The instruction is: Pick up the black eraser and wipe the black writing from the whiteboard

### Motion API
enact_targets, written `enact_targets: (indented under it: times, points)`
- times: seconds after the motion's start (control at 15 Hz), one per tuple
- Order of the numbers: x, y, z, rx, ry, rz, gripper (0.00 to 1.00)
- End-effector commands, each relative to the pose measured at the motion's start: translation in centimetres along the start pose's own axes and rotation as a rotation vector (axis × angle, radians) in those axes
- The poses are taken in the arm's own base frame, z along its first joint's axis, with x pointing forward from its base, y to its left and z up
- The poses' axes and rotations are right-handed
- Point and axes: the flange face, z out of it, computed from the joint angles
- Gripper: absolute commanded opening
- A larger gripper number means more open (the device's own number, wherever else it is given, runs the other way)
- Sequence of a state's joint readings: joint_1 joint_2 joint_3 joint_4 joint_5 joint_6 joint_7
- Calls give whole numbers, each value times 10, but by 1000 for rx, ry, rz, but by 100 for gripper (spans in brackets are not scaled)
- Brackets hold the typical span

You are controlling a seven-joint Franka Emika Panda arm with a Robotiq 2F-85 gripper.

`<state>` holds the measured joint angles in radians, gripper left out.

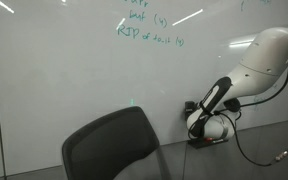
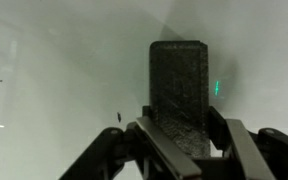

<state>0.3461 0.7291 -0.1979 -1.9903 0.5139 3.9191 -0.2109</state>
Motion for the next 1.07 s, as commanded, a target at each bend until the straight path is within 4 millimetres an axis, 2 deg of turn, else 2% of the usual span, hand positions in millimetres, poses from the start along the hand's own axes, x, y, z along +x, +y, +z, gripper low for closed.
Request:
enact_targets:
  times: [0.0,0.2,0.33,0.67,0.87,1.0]
  points:
    - [53,18,23,-34,78,-11,30]
    - [69,39,25,-75,91,1,30]
    - [70,42,29,-78,79,-4,30]
    - [54,11,29,1,21,7,30]
    - [39,-3,19,26,-36,-16,30]
    - [22,-9,8,26,-140,-78,30]
